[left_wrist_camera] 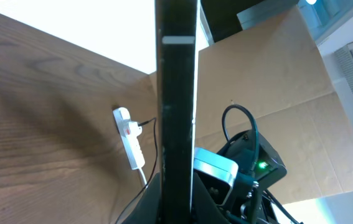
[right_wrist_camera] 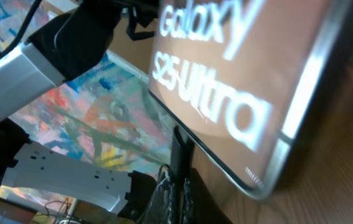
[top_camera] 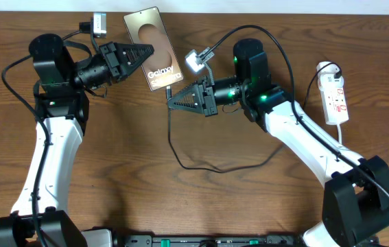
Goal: Plug charger to phone and switch on socket
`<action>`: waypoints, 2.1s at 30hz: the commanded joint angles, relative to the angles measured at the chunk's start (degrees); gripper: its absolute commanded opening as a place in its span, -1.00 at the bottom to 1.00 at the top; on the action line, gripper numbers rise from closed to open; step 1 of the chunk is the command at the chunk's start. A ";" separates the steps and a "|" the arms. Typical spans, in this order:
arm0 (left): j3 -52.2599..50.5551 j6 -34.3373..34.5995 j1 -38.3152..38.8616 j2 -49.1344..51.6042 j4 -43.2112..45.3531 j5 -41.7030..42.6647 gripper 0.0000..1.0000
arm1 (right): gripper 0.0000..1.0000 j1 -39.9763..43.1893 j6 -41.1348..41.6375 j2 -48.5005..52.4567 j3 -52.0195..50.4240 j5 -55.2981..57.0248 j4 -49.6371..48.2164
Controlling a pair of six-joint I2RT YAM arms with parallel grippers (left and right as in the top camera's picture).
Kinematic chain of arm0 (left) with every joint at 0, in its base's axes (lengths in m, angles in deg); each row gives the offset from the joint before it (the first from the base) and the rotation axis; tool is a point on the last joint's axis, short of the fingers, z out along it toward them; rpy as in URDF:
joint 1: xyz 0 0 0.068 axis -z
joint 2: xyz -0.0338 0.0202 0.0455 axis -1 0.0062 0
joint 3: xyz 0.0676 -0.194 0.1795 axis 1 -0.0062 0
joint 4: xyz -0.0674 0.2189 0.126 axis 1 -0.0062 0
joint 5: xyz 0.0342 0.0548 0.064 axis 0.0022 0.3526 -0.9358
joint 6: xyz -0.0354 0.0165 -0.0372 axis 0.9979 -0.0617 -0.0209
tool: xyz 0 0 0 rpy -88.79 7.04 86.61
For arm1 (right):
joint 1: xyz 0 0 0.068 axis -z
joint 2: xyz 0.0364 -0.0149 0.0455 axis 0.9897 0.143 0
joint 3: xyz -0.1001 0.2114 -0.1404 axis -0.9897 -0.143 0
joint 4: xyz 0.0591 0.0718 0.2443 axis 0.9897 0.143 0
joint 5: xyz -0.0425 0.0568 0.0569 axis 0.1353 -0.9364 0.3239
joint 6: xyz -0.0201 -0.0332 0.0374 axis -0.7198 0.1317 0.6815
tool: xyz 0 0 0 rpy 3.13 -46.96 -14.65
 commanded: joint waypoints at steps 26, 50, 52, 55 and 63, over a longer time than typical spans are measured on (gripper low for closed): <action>1.49 -1.31 0.46 -0.96 0.20 2.73 -0.86 | -0.98 3.04 2.14 -0.04 0.59 -0.04 -2.43; 1.49 -3.63 0.46 -0.94 0.15 6.84 -0.85 | -0.98 5.20 0.68 -0.02 0.59 -3.28 -2.51; 1.49 -3.65 0.46 -0.94 0.15 7.43 -0.85 | -0.98 5.44 0.66 -0.04 0.59 -3.26 -2.56; 1.49 -3.63 0.46 -0.94 0.17 7.41 -0.86 | -0.98 5.46 0.61 -0.04 0.59 -3.91 -2.54; 1.49 -3.63 0.46 -0.94 0.17 7.39 -0.85 | -0.98 5.81 -1.09 -0.04 0.59 -7.15 -2.40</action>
